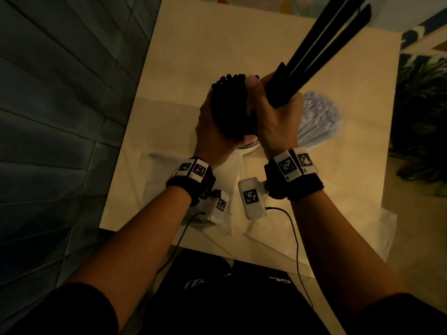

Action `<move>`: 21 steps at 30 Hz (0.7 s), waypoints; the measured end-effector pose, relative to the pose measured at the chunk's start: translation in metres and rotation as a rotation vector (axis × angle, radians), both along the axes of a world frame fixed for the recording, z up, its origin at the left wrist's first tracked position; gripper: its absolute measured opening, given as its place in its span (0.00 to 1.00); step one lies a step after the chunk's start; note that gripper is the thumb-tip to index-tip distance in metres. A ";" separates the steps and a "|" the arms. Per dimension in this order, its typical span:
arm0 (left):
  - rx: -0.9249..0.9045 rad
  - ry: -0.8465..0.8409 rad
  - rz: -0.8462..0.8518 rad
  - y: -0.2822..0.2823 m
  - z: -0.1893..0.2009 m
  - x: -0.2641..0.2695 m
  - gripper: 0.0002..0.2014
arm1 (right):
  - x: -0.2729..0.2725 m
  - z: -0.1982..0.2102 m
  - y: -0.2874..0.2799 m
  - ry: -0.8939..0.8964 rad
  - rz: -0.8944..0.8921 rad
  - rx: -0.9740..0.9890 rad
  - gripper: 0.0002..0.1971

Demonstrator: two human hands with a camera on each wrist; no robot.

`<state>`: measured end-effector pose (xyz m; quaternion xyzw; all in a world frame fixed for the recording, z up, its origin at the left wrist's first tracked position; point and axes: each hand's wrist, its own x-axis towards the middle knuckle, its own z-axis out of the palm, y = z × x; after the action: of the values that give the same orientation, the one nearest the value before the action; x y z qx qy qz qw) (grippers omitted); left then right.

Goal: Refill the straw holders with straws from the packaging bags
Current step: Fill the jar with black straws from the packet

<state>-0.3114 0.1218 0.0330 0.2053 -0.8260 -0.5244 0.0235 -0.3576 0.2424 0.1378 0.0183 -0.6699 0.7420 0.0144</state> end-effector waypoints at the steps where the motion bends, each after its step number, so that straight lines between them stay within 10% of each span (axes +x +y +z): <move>1: 0.003 -0.017 -0.012 0.000 0.003 0.001 0.60 | 0.002 0.002 0.001 0.007 0.011 0.017 0.12; 7: 0.163 0.102 -0.140 0.002 0.009 -0.018 0.42 | 0.004 -0.005 -0.003 -0.069 0.081 0.099 0.14; 21: -0.010 0.018 -0.065 -0.004 -0.016 -0.017 0.57 | 0.001 0.014 0.000 0.154 0.075 0.115 0.09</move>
<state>-0.3286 0.1176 0.0165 0.1736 -0.8346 -0.5225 0.0151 -0.3564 0.2423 0.1522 0.1010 -0.7074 0.6986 0.0369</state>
